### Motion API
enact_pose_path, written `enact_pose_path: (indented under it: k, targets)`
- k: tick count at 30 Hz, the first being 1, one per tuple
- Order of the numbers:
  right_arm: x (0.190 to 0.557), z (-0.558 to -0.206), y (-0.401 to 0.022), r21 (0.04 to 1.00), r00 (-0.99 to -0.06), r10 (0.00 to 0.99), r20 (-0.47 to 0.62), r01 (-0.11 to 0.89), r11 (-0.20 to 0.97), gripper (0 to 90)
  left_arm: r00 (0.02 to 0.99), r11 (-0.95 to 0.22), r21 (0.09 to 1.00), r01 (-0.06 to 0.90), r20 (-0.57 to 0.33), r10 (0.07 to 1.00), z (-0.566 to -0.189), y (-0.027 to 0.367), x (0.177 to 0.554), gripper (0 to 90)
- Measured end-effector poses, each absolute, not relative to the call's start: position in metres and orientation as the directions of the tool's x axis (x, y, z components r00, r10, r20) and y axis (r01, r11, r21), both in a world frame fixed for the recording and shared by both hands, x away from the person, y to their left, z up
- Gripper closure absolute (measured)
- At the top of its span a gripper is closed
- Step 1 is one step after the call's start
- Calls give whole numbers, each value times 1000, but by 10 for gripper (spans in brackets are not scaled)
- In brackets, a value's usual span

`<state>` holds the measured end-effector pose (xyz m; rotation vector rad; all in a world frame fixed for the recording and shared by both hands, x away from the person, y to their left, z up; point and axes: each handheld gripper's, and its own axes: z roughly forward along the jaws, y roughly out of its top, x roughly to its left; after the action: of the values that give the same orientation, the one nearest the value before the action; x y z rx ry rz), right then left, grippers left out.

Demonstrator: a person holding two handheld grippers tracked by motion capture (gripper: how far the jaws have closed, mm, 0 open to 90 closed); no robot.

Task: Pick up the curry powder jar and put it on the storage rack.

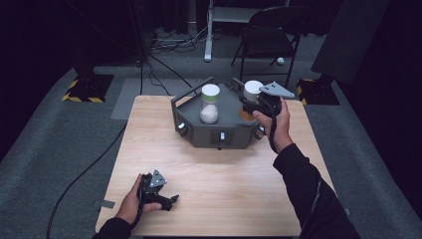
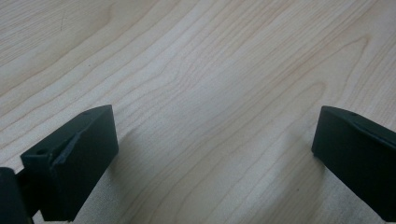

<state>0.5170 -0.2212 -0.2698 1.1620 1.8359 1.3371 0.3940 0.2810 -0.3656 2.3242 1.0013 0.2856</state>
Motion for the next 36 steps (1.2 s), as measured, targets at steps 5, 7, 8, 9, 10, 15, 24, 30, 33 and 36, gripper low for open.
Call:
enact_pose_path:
  k: [5, 7, 8, 9, 10, 15, 24, 30, 33, 36]
  targets:
    - [525, -275, -218, 940, -449, 893, 39, 319, 119, 338, 694, -545, 593, 592, -32, 719, -366, 281, 394, 3]
    - [528, -277, -216, 938, -446, 894, 38, 325, 122, 338, 694, -545, 593, 593, -33, 719, -366, 281, 394, 3]
    - [530, -278, -216, 937, -444, 895, 41, 328, 120, 338, 693, -543, 592, 596, -36, 720, -366, 281, 394, 3]
    - [531, -279, -215, 936, -440, 897, 43, 331, 117, 338, 693, -543, 592, 595, -35, 720, -366, 281, 394, 3]
    - [532, -280, -214, 935, -437, 898, 45, 335, 116, 338, 695, -546, 594, 590, -30, 719, -366, 281, 394, 3]
    - [537, -286, -212, 930, -432, 901, 48, 349, 118, 338, 696, -548, 595, 588, -27, 717, -366, 281, 394, 3]
    - [541, -294, -205, 921, -439, 897, 51, 368, 128, 337, 694, -545, 591, 595, -34, 720, -366, 281, 394, 3]
    - [542, -297, -202, 915, -447, 894, 46, 378, 143, 336, 694, -545, 592, 593, -34, 719, -366, 281, 394, 3]
    - [542, -298, -201, 914, -448, 893, 44, 378, 145, 336, 695, -547, 593, 591, -30, 718, -366, 281, 394, 3]
    - [542, -299, -201, 915, -446, 894, 52, 380, 136, 336, 696, -548, 595, 588, -28, 717, -366, 281, 394, 3]
